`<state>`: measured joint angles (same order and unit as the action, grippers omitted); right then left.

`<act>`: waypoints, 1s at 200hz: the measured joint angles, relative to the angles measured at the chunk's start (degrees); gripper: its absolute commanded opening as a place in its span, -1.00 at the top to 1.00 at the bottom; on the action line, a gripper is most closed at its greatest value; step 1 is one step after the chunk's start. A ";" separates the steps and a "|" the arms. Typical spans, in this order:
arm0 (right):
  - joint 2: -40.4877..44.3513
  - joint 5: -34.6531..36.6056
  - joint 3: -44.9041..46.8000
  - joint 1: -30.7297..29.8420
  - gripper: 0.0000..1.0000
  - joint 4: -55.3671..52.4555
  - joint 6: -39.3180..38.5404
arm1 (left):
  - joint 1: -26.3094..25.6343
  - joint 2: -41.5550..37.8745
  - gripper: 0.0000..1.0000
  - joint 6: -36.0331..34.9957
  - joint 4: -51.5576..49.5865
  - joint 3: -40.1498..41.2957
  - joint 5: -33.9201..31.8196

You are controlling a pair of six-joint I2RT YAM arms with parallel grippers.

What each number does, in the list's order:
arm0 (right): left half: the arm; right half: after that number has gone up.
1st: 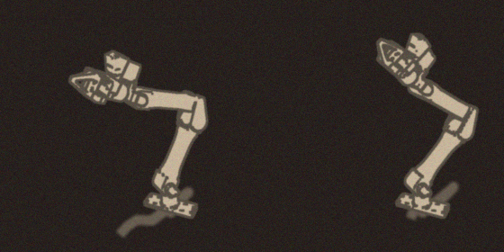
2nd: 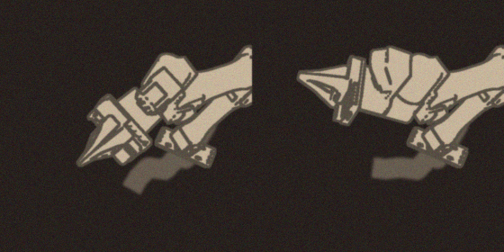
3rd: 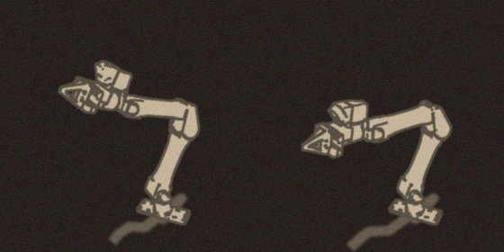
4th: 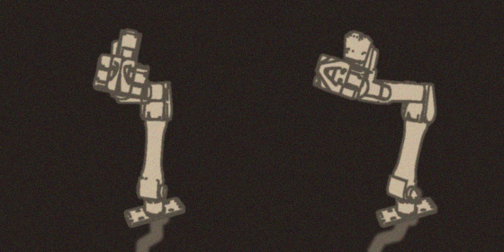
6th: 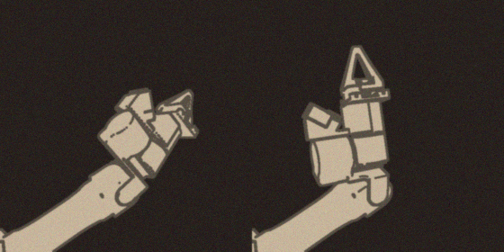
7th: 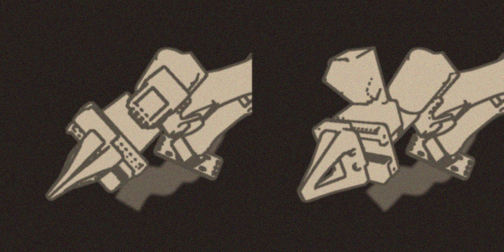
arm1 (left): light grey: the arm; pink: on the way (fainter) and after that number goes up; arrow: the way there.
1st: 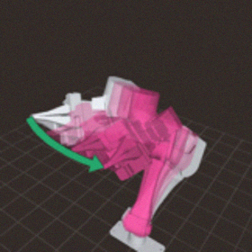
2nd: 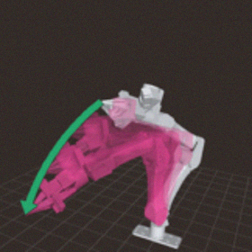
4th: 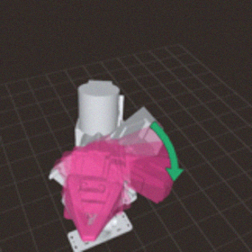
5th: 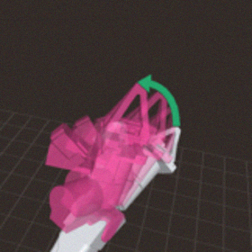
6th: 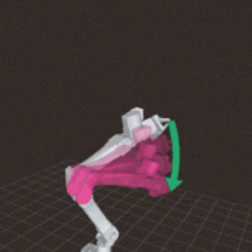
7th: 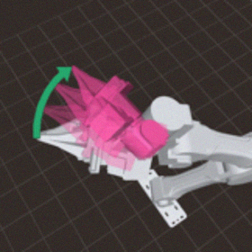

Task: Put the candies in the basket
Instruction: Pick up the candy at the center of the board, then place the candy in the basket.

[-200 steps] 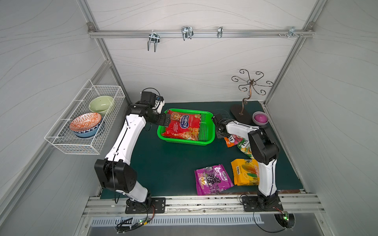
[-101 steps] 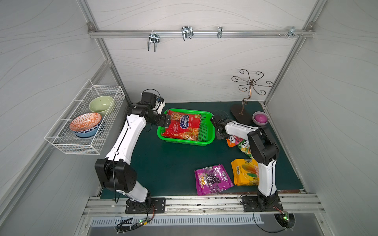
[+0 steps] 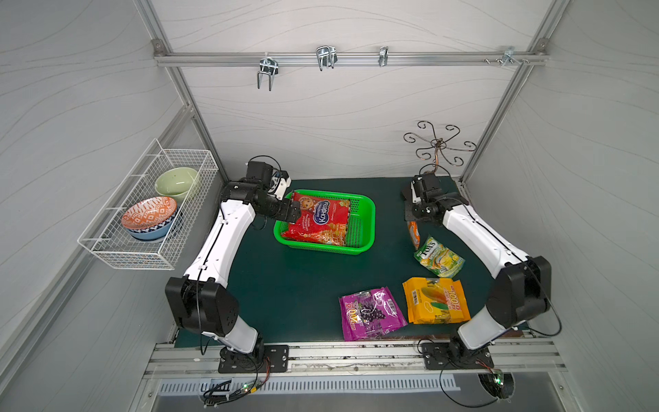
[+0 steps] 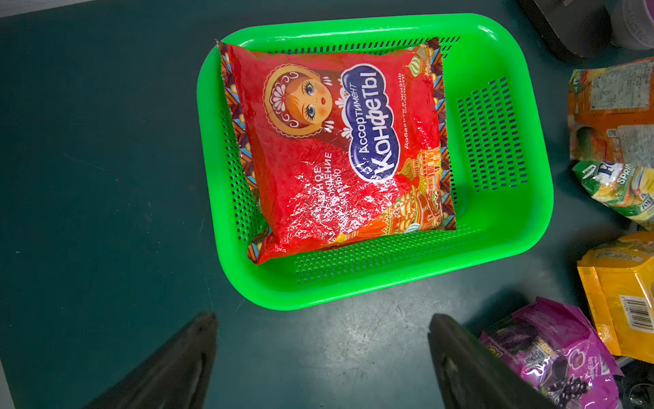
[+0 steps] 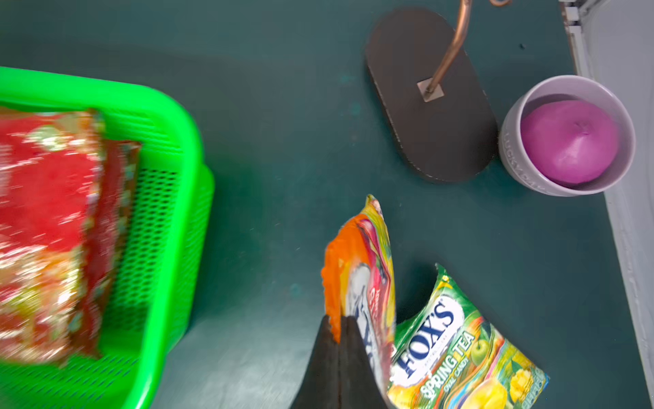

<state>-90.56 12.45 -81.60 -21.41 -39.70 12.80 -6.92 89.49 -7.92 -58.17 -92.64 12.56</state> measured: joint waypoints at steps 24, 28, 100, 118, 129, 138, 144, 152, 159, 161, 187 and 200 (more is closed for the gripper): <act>1.40 -4.35 -1.84 -0.37 1.00 -2.47 0.68 | 0.00 0.00 -0.94 -0.20 -0.04 0.00 0.02; 1.51 -5.14 -2.29 -0.39 1.00 -2.58 0.94 | 0.00 0.00 -0.93 -0.26 -0.04 0.00 0.00; -0.31 -9.70 -14.14 -8.11 1.00 -2.84 3.67 | 0.00 0.00 -0.94 -1.18 -0.11 1.92 -0.79; -3.04 -8.57 -19.21 -10.32 1.00 -2.97 3.21 | 0.00 -0.02 -0.94 -1.36 -0.11 2.43 -1.07; -4.87 -7.63 -22.49 -11.37 1.00 -3.43 2.95 | 0.00 -0.04 -0.94 -1.38 -0.09 2.78 -1.20; -6.49 -6.88 -25.16 -12.17 1.00 -3.41 2.60 | 0.00 -0.07 -0.94 -1.42 -0.15 2.95 -1.22; -7.54 -6.51 -26.82 -12.61 1.00 -3.48 2.32 | 0.00 -0.07 -0.94 -1.46 -0.15 3.04 -1.22; -8.61 -6.25 -28.33 -12.98 1.00 -3.39 2.14 | 0.00 -0.11 -0.94 -1.51 -0.17 3.13 -1.22; -9.46 -6.08 -29.51 -13.29 1.00 -3.32 2.01 | 0.00 -0.13 -0.94 -1.53 -0.20 3.21 -1.22; -9.57 -6.05 -29.64 -13.33 1.00 -3.30 1.99 | 0.00 -0.17 -0.94 -1.55 -0.24 3.23 -1.22; -13.53 -6.08 -33.22 -13.62 1.00 -2.86 1.68 | 0.00 -0.28 -0.94 -1.57 -0.39 3.32 -1.22; -16.33 -6.05 -34.71 -13.60 1.00 -1.95 1.62 | 0.00 -0.35 -0.94 -1.57 -0.39 3.32 -1.20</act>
<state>-106.89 6.39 -116.31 -35.00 -41.65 14.41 -6.92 89.14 -9.50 -58.57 -89.32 11.35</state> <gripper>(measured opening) 0.042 0.968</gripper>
